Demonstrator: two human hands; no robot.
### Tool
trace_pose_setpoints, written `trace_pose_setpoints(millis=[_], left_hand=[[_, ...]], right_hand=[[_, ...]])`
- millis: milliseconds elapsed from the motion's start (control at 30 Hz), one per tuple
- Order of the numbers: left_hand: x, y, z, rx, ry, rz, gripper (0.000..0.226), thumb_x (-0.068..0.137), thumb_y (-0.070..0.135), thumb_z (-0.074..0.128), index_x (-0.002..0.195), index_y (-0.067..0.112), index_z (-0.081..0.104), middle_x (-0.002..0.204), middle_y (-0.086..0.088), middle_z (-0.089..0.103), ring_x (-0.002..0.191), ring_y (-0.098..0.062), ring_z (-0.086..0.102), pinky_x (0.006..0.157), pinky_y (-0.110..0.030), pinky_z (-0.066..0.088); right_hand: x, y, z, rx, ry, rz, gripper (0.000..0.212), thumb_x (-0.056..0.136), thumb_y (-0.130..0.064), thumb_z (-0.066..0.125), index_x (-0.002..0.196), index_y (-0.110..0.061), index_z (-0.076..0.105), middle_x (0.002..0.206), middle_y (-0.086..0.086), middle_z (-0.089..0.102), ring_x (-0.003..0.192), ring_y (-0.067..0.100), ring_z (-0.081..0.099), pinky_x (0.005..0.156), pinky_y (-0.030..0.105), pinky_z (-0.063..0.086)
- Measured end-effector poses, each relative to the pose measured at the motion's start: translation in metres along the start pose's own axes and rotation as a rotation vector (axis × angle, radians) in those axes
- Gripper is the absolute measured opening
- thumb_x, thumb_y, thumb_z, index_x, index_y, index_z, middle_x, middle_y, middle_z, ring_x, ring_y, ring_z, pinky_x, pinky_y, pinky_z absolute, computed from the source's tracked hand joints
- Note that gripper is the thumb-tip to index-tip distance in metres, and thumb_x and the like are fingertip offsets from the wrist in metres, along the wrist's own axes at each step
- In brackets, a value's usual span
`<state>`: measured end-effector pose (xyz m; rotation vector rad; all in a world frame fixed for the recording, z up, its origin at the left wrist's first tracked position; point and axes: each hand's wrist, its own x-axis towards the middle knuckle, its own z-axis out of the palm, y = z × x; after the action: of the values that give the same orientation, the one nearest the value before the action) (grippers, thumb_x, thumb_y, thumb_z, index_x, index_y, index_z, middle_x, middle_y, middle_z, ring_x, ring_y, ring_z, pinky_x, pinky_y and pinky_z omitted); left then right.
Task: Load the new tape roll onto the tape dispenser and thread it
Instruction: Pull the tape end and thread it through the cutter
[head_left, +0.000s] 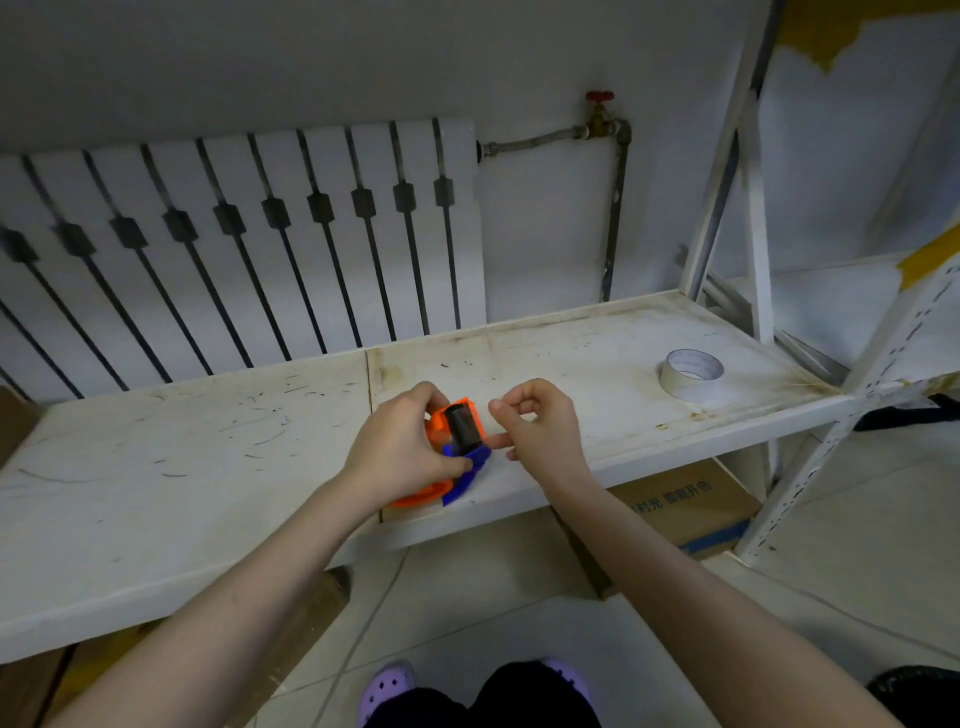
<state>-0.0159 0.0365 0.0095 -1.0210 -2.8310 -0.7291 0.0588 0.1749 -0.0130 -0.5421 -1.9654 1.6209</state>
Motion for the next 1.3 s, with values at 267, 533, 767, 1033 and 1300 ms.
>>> trace_pose_setpoints(millis=[267,533,767,1033,1300], left_hand=[[-0.004,-0.002,-0.002,-0.166,-0.021,-0.052,0.064,0.055,0.042,0.083,0.106,0.027,0.050,0.106,0.010,0.057,0.096,-0.015,0.058,0.078,-0.034,0.056],[-0.003,0.001,-0.006,-0.125,-0.048,-0.024,0.080,0.057,0.043,0.083,0.126,0.027,0.046,0.122,0.005,0.057,0.101,-0.015,0.055,0.077,-0.028,0.049],[-0.006,0.001,-0.010,-0.106,-0.040,-0.018,0.073,0.060,0.041,0.081,0.125,0.026,0.052,0.121,0.002,0.059,0.098,-0.013,0.053,0.079,-0.028,0.050],[-0.009,0.000,-0.009,-0.108,-0.037,-0.022,0.074,0.061,0.041,0.082,0.126,0.025,0.050,0.125,0.002,0.058,0.107,-0.018,0.056,0.084,-0.032,0.053],[-0.011,0.000,-0.010,-0.144,-0.024,-0.035,0.072,0.060,0.037,0.084,0.124,0.025,0.051,0.124,0.002,0.057,0.107,-0.019,0.056,0.085,-0.034,0.052]], right_hand=[[0.001,-0.011,0.001,-0.155,0.035,-0.114,0.011,0.085,-0.024,0.065,0.080,-0.022,0.056,0.079,-0.011,0.059,0.060,0.007,0.064,0.059,0.019,0.051],[-0.003,-0.030,0.012,-0.248,-0.046,-0.431,0.012,0.088,-0.013,0.060,0.082,-0.021,0.053,0.074,-0.010,0.056,0.071,0.008,0.057,0.064,0.019,0.051],[0.009,-0.010,0.008,0.006,-0.032,-0.045,0.006,0.088,-0.013,0.062,0.085,-0.010,0.057,0.074,0.000,0.061,0.065,0.011,0.062,0.058,0.020,0.053],[0.014,-0.002,0.005,0.131,-0.111,0.115,0.009,0.085,-0.013,0.066,0.081,-0.008,0.060,0.071,0.003,0.062,0.064,0.012,0.061,0.057,0.019,0.054],[0.010,0.021,0.021,0.144,-0.164,0.281,0.007,0.088,-0.015,0.060,0.088,-0.009,0.061,0.083,0.010,0.064,0.076,0.019,0.060,0.064,0.026,0.052]])
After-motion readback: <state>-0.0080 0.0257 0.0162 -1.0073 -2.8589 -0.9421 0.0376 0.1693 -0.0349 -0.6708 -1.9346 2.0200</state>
